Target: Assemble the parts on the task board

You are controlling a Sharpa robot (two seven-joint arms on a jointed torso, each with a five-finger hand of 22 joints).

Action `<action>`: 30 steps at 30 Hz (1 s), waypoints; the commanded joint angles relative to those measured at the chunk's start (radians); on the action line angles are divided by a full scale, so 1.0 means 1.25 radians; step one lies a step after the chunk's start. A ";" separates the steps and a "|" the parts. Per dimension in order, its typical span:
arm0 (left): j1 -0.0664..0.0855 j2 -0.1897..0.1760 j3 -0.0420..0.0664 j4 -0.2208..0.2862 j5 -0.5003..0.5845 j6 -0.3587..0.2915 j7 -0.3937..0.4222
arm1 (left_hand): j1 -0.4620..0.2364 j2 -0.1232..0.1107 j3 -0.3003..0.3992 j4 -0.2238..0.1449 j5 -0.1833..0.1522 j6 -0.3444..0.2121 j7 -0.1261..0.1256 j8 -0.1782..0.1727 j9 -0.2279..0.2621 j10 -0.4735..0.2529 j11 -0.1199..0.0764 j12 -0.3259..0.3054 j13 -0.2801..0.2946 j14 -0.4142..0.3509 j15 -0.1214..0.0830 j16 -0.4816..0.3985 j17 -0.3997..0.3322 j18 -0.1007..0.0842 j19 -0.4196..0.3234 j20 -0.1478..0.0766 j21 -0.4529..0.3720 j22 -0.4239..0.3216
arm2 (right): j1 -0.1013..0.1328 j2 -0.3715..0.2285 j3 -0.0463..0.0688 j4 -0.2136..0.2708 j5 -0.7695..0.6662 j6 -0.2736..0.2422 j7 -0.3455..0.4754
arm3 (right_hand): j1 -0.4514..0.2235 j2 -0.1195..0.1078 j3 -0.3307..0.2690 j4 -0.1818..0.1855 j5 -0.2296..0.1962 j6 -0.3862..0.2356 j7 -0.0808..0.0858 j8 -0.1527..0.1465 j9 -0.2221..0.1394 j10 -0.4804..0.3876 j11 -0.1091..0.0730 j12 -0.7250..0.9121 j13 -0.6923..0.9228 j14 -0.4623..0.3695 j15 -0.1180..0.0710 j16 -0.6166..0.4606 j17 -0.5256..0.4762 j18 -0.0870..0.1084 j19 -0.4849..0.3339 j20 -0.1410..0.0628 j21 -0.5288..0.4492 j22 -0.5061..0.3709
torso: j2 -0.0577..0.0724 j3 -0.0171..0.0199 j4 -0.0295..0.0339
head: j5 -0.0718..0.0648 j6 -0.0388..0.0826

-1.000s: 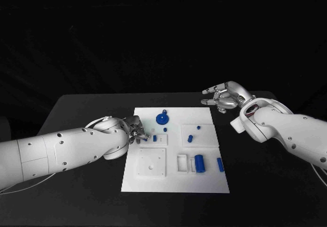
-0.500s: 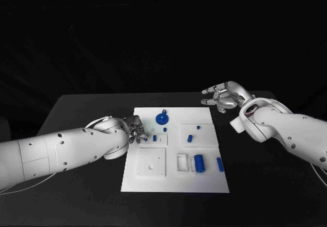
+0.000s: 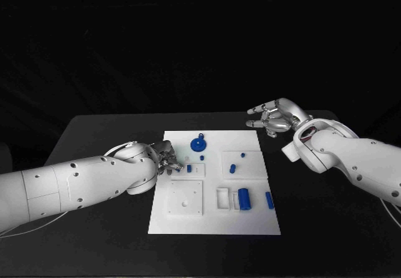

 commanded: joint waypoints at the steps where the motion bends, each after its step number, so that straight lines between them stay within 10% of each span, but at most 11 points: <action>1: -0.005 0.000 -0.002 0.004 -0.010 0.032 -0.005 | 0.008 -0.001 0.003 0.003 0.003 0.061 -0.064 0.003 0.001 0.038 -0.004 0.002 0.000 0.002 -0.004 0.004 0.001 0.007 0.003 -0.003 0.002 0.016 | -0.001 0.000 0.000 0.000 -0.006 0.010 0.008 | -0.007 0.001 0.005 -0.001 0.001 0.002 0.002 -0.002 0.001 0.002 -0.001 0.001 0.001 0.004 -0.002 0.000 0.001 0.016 0.038 -0.001 0.001 0.067 | 0.000 0.0002 0.0002 | 0.002 -0.001; 26: -0.010 -0.002 -0.002 0.005 -0.020 0.051 -0.010 | 0.012 -0.005 0.003 0.009 0.003 0.061 -0.063 0.003 -0.005 0.038 -0.003 0.004 -0.003 0.001 -0.004 0.002 0.000 0.006 0.003 -0.003 0.001 0.016 | -0.003 0.001 0.000 -0.002 -0.006 0.011 0.009 | -0.008 0.001 0.005 -0.001 0.003 0.003 0.002 -0.001 0.001 0.002 -0.002 0.002 0.002 0.005 -0.002 0.000 0.001 0.015 0.038 -0.001 0.002 0.068 | 0.000 0.0003 0.0001 | 0.002 -0.004; 30: -0.010 -0.002 -0.002 0.004 -0.019 0.053 -0.010 | 0.010 -0.011 -0.009 0.028 -0.005 0.070 -0.064 -0.003 -0.075 0.038 -0.004 0.004 -0.005 0.001 -0.005 0.000 -0.002 0.004 0.004 -0.005 -0.001 0.015 | -0.004 0.001 0.000 -0.001 -0.006 0.011 0.009 | -0.008 0.001 0.005 -0.001 0.003 0.003 0.002 -0.001 0.001 0.002 -0.002 0.002 0.002 0.005 -0.002 0.000 0.001 0.015 0.038 -0.001 0.002 0.068 | 0.000 0.0004 -0.0003 | 0.002 -0.005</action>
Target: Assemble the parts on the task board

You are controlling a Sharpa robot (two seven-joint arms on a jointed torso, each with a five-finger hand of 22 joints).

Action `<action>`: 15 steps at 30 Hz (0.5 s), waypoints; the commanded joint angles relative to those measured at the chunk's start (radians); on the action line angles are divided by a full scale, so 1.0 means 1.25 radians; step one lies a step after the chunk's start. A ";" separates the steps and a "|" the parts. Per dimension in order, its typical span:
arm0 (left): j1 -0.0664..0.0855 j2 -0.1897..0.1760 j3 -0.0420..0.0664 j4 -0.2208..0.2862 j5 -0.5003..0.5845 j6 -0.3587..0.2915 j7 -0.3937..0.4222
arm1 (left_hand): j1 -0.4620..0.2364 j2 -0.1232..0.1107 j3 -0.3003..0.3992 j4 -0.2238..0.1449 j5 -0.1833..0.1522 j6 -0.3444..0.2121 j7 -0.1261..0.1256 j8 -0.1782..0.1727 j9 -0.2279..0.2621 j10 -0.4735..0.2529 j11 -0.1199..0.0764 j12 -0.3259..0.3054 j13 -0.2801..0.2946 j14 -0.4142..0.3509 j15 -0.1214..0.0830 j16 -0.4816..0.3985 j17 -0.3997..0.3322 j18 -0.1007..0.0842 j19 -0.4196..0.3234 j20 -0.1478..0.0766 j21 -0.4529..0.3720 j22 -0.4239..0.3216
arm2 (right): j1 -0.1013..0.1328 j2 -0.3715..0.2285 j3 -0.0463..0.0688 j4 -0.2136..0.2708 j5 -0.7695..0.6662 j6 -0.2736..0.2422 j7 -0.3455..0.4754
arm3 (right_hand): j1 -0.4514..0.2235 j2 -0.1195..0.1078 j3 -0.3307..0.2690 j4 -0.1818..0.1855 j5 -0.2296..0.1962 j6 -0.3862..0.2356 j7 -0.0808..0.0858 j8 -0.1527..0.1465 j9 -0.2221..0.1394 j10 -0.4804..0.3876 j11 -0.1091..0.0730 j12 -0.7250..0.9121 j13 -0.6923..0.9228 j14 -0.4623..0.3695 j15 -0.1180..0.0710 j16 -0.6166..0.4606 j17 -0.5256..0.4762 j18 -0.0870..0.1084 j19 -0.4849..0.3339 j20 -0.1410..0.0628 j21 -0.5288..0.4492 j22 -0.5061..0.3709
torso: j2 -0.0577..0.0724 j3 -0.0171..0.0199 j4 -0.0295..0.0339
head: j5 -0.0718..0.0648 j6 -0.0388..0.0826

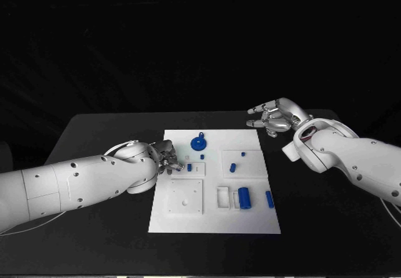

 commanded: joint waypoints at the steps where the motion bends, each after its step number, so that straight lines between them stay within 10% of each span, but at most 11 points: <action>1: -0.008 0.000 -0.005 -0.002 0.003 0.038 -0.009 | 0.002 -0.005 -0.009 0.015 -0.006 0.067 -0.066 0.006 -0.046 0.037 -0.005 0.004 -0.001 0.000 -0.006 0.000 -0.002 0.004 0.004 -0.004 -0.002 0.016 | -0.001 0.000 0.000 0.001 -0.006 0.010 0.008 | -0.008 0.001 0.005 -0.001 0.003 0.003 0.002 -0.001 0.001 0.002 -0.002 0.002 0.001 0.005 -0.002 0.000 0.001 0.015 0.038 -0.001 0.002 0.068 | 0.000 0.0002 -0.0003 | 0.000 -0.001; 15: -0.008 0.001 -0.005 -0.005 0.005 0.045 -0.016 | -0.016 -0.024 -0.032 0.066 -0.007 0.064 -0.072 0.045 -0.086 0.037 -0.008 0.007 0.000 0.001 -0.009 0.000 -0.005 0.000 0.009 -0.007 -0.006 0.016 | -0.001 0.000 0.000 0.000 -0.006 0.010 0.008 | -0.008 0.001 0.005 -0.001 0.003 0.003 0.002 -0.001 0.001 0.002 -0.002 0.002 0.001 0.005 -0.002 0.000 0.001 0.015 0.038 -0.001 0.002 0.068 | 0.000 0.0003 -0.0003 | -0.001 -0.003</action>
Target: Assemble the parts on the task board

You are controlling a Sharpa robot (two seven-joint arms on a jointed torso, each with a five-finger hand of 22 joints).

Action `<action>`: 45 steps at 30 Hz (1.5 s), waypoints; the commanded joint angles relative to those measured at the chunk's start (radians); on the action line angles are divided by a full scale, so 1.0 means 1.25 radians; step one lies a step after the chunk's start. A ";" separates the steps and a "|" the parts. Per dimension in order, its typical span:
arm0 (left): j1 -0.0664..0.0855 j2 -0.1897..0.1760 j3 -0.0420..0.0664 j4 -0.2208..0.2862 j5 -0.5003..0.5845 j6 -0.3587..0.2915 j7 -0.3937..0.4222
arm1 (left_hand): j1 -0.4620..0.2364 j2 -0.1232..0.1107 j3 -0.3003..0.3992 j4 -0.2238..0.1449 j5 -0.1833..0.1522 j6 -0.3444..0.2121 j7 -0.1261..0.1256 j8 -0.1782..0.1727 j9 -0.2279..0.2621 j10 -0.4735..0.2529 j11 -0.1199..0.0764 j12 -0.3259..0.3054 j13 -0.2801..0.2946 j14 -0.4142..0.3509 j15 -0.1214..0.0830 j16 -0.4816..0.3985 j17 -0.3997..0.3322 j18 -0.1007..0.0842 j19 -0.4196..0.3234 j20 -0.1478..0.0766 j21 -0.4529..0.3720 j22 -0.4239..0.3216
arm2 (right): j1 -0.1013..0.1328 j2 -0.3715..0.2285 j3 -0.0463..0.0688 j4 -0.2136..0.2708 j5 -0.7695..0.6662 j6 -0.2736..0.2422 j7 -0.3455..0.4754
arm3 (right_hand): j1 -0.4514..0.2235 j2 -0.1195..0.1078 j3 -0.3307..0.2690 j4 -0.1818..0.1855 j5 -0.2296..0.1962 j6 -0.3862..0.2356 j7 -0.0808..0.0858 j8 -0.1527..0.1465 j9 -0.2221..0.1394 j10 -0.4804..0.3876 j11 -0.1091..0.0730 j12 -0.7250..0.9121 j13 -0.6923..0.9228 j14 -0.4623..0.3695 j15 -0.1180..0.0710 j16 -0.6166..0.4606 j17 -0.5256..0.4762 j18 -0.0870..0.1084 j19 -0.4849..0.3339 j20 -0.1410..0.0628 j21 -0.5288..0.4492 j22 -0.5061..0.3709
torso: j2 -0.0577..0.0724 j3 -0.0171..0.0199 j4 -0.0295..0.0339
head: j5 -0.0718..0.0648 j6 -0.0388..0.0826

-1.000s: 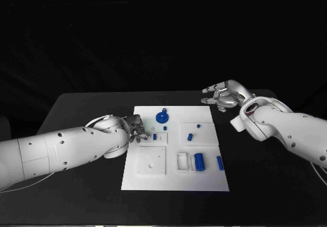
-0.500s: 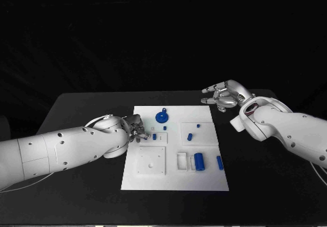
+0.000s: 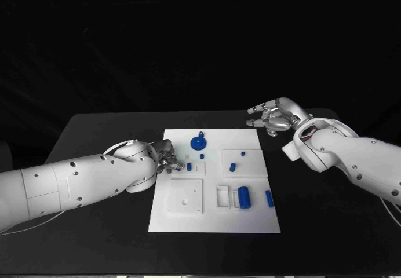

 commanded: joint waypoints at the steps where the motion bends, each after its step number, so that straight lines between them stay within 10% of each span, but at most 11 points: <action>1: -0.008 0.001 -0.005 0.000 0.006 0.039 -0.015 | -0.009 -0.002 -0.001 0.007 -0.005 0.045 -0.049 0.008 0.001 0.044 -0.001 0.004 0.000 -0.002 -0.006 0.001 0.001 0.000 0.004 -0.002 -0.002 0.016 | -0.001 0.000 0.000 0.000 -0.006 0.010 0.008 | -0.008 0.001 0.005 -0.001 0.003 0.003 0.002 -0.001 0.001 0.002 -0.002 0.002 0.001 0.005 -0.002 0.000 0.001 0.015 0.038 -0.001 0.002 0.068 | 0.000 -0.0001 0.0001 | 0.000 -0.001; 31: -0.008 -0.001 -0.005 -0.009 0.005 0.027 -0.022 | -0.019 -0.006 -0.002 0.016 -0.003 0.041 -0.052 0.038 0.000 0.044 -0.002 0.008 0.003 -0.002 -0.008 0.006 -0.001 -0.002 0.003 -0.005 0.001 0.016 | -0.001 0.001 0.000 -0.001 -0.006 0.010 0.008 | -0.009 0.001 0.004 -0.001 0.004 0.002 0.002 -0.001 0.001 0.002 -0.002 0.001 0.000 0.005 -0.002 -0.002 0.001 0.016 0.039 -0.001 0.001 0.067 | 0.000 -0.0006 0.0005 | 0.000 -0.003; 45: -0.008 0.004 -0.005 -0.012 0.006 0.011 -0.018 | -0.009 -0.030 -0.022 0.092 -0.020 0.042 -0.053 0.032 -0.016 0.044 -0.002 0.006 0.001 -0.003 -0.009 0.004 -0.009 -0.005 0.006 -0.007 -0.003 0.016 | -0.001 0.001 0.000 -0.001 -0.006 0.010 0.009 | -0.009 0.001 0.004 -0.001 0.004 0.002 0.002 -0.001 0.001 0.002 -0.002 0.001 0.000 0.005 -0.002 -0.002 0.001 0.016 0.039 -0.001 0.001 0.067 | 0.001 0.0002 -0.0005 | -0.002 -0.002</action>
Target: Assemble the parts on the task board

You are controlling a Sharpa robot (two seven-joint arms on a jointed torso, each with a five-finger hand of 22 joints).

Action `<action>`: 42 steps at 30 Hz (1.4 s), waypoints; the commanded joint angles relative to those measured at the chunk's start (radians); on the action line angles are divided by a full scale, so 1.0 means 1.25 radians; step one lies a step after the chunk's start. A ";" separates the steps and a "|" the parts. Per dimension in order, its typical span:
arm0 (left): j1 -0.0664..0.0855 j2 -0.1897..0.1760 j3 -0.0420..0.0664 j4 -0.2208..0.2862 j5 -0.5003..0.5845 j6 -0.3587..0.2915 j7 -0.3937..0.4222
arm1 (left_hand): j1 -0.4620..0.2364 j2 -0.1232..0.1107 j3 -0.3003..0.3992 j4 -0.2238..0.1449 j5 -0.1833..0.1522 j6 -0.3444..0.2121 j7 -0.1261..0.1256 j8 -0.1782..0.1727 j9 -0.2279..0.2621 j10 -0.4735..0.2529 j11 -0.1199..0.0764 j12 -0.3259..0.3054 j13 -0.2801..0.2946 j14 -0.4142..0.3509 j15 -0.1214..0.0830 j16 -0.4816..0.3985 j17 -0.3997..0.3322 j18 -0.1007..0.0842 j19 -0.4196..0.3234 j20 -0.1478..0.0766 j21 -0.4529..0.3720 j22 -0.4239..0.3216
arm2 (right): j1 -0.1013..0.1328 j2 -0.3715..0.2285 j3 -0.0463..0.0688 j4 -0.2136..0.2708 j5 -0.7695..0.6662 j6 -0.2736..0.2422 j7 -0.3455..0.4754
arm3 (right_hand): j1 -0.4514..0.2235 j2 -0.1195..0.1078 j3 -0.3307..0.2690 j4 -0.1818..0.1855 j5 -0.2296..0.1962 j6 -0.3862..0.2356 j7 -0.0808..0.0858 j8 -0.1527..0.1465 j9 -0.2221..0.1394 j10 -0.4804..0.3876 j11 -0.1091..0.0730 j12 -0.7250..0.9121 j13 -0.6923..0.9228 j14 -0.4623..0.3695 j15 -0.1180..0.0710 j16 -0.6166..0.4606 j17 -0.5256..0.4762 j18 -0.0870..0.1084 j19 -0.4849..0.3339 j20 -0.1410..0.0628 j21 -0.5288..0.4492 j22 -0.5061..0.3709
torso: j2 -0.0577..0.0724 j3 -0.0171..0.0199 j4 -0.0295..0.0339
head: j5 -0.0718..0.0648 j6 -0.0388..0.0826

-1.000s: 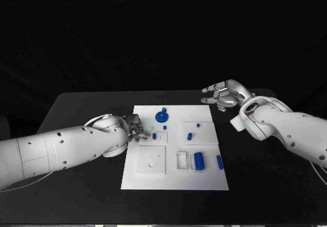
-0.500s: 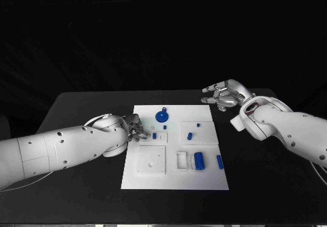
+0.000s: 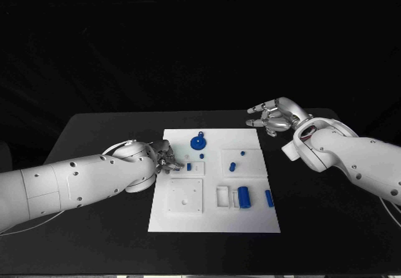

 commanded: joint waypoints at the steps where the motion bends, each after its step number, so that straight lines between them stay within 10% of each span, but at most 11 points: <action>1: -0.005 0.003 -0.003 -0.001 0.005 0.010 -0.008 | 0.000 -0.005 -0.002 0.005 -0.004 -0.001 -0.004 -0.004 -0.001 0.046 -0.001 0.002 0.000 0.000 -0.006 0.000 -0.001 -0.005 0.004 -0.004 -0.004 0.016 | -0.001 0.000 0.000 0.001 -0.006 0.009 0.008 | -0.009 0.001 0.004 -0.001 0.004 0.002 0.002 -0.001 0.001 0.002 -0.002 0.001 0.000 0.005 -0.002 -0.002 0.000 0.016 0.039 -0.001 0.001 0.067 | 0.000 0.0002 0.0002 | -0.001 0.000; 42: -0.004 0.020 -0.003 -0.017 0.006 0.005 -0.007 | 0.004 -0.022 -0.011 0.061 -0.013 0.003 -0.004 -0.003 -0.007 0.046 -0.001 0.002 -0.001 0.001 -0.007 0.000 -0.002 -0.006 0.006 -0.005 -0.005 0.016 | -0.007 0.003 0.000 -0.003 -0.006 0.011 0.008 | -0.007 0.003 0.004 -0.001 0.004 0.005 0.001 -0.001 0.001 0.002 -0.002 0.001 0.001 0.006 -0.002 -0.001 0.001 0.015 0.039 -0.001 0.002 0.067 | 0.000 0.0000 0.0003 | -0.009 -0.001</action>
